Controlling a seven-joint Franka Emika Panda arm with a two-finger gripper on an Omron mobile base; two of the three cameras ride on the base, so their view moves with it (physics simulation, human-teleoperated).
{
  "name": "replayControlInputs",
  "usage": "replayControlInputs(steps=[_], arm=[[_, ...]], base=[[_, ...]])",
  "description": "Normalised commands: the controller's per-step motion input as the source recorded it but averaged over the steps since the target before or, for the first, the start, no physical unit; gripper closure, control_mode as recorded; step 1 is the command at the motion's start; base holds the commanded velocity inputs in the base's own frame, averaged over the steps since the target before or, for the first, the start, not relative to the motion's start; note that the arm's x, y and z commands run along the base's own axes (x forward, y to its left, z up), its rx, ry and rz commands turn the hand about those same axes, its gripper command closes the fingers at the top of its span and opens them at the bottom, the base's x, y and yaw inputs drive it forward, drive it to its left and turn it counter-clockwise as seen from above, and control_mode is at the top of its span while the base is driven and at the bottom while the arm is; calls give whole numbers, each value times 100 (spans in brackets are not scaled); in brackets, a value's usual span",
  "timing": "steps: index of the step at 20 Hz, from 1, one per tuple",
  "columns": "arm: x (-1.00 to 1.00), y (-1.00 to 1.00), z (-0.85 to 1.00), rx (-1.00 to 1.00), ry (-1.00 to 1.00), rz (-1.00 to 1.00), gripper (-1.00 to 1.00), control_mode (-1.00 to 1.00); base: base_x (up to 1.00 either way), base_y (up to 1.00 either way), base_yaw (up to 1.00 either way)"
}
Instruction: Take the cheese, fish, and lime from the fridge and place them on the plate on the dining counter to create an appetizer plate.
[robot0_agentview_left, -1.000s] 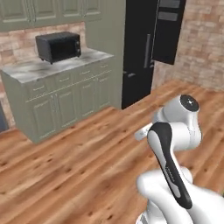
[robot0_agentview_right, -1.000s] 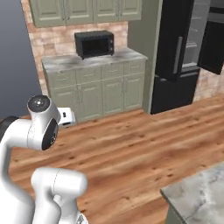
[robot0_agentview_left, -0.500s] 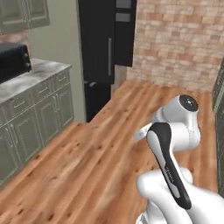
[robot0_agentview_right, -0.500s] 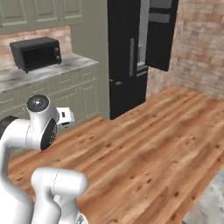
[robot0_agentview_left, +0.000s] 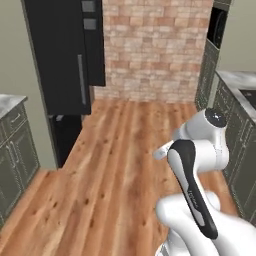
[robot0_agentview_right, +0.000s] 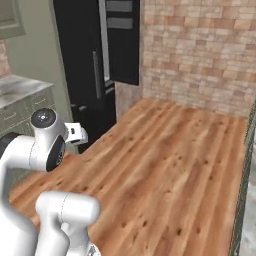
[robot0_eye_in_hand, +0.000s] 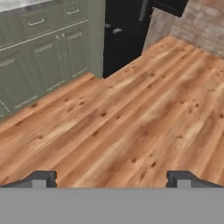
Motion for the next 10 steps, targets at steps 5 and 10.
replayControlInputs(steps=[5, 10], arm=[[0, 0, 0, 0, 0, 0, -100, 100], [0, 0, 0, 0, 0, 0, -100, 100]], base=[[100, 2, -37], [100, -11, -23]])
